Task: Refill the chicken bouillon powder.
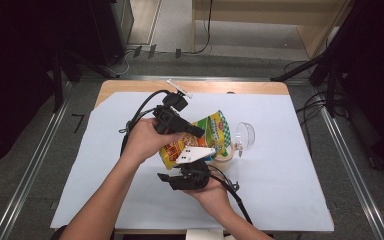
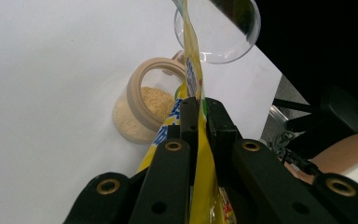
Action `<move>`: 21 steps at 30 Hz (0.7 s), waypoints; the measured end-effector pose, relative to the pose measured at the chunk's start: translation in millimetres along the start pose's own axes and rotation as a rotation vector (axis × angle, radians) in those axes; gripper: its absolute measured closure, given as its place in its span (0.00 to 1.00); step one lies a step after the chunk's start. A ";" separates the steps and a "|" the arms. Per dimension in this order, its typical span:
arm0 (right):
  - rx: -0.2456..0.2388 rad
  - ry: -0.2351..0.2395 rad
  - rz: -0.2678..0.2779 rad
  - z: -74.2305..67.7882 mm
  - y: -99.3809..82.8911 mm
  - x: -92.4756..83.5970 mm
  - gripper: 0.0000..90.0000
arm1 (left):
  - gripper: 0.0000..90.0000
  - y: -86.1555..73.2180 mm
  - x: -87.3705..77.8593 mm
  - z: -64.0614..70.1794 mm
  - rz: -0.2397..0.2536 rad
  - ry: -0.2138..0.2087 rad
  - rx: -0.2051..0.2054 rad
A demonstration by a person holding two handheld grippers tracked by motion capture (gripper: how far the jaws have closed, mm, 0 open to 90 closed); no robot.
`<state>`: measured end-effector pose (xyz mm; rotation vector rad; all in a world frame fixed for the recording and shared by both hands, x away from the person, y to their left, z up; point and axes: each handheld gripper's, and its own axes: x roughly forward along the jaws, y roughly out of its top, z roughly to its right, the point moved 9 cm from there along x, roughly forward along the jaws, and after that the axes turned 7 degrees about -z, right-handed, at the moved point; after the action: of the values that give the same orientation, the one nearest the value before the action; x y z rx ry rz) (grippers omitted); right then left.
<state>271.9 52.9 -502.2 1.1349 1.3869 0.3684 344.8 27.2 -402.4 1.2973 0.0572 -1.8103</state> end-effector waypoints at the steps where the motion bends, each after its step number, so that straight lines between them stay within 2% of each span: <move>1: -0.002 0.002 -0.002 -0.1 -0.6 0.6 0.57 | 0.98 -0.8 -0.2 -0.3 -0.001 0.001 -0.001; 11: -0.007 -0.009 -0.005 1.7 -2.5 3.6 0.54 | 0.99 -7.8 -5.6 -4.7 -0.007 0.019 -0.004; 21: -0.004 0.000 -0.005 1.0 -4.6 4.0 0.53 | 0.99 -13.8 -8.6 -7.6 -0.013 0.016 0.002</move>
<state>271.9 53.4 -508.4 1.1284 1.3883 0.3679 341.8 44.7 -405.0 1.3155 0.0733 -1.8118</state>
